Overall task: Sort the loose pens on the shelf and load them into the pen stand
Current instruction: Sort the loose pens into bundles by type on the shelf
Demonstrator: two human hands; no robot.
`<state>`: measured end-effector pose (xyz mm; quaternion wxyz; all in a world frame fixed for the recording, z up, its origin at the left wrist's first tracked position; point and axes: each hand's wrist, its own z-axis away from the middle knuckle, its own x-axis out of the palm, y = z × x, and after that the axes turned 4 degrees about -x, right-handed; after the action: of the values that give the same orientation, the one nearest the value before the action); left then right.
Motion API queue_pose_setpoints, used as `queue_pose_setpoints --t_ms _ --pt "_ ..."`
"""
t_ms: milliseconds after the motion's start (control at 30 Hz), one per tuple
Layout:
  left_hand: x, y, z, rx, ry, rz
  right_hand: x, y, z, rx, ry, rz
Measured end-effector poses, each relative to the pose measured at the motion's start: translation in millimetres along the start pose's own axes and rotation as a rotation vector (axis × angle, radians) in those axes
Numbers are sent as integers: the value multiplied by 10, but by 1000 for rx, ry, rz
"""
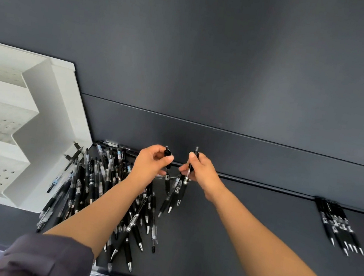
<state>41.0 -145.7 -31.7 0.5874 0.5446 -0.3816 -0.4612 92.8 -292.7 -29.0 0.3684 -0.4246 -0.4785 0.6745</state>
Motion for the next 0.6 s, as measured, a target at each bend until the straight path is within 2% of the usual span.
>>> queue_pose_setpoints --t_ms 167,300,433,533,600 --pt "282 -28 -55 42 -35 -84 48 78 159 71 -141 -120" --pt "372 -128 -134 42 -21 -177 2 175 214 123 -133 -192" --pt "342 -303 -213 -2 -13 -448 -126 309 163 127 -6 25" --pt "269 -460 -223 -142 -71 -715 -159 430 101 252 104 195" --pt "250 -536 -202 -204 -134 -845 -83 476 69 329 103 240"
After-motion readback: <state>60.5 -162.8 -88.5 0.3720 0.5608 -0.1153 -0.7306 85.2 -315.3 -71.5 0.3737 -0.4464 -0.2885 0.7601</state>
